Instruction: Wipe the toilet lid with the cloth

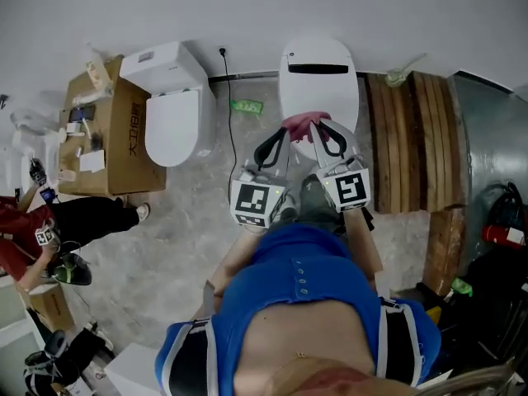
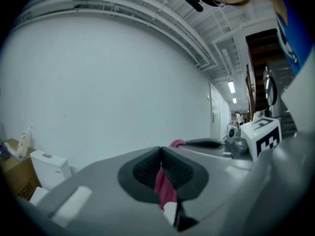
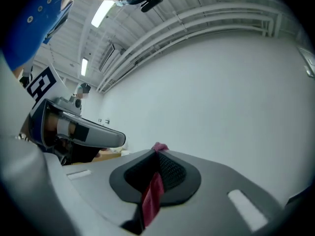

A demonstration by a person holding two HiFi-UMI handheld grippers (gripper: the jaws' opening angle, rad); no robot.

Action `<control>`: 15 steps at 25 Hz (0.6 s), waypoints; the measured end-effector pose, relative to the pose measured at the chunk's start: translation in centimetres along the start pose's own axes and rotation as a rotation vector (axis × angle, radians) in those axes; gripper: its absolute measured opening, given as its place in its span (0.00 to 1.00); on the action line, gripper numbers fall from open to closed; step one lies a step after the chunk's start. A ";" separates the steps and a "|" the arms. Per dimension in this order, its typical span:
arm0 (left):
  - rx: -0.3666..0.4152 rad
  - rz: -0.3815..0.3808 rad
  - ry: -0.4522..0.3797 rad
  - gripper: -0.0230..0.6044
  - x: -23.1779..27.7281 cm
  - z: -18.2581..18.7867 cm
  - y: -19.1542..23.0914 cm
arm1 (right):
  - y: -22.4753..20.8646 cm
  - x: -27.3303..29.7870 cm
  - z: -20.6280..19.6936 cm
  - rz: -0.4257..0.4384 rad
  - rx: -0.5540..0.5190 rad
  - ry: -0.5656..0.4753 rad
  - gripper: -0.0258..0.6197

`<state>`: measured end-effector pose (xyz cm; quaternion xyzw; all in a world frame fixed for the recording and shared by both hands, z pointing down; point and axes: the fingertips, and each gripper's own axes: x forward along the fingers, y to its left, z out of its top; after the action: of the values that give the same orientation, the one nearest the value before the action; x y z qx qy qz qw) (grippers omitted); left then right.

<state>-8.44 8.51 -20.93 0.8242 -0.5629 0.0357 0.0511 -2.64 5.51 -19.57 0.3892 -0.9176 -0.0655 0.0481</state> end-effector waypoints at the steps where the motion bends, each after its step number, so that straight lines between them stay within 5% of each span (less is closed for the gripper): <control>1: 0.001 0.000 -0.010 0.04 -1.0 0.3 -0.2 | 0.7 -0.7 0.3 0.003 0.016 0.001 0.06; 8: 0.041 0.005 -0.063 0.04 -6.2 2.0 -1.7 | 3.0 -5.1 3.7 0.001 0.117 -0.096 0.06; 15: 0.079 0.002 -0.116 0.04 -8.1 3.4 -4.9 | 2.2 -8.6 7.6 0.101 0.021 -0.229 0.06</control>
<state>-6.84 17.35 -25.46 0.8258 -0.5637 0.0100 -0.0140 0.66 13.86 -27.09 0.3330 -0.9361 -0.0973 -0.0578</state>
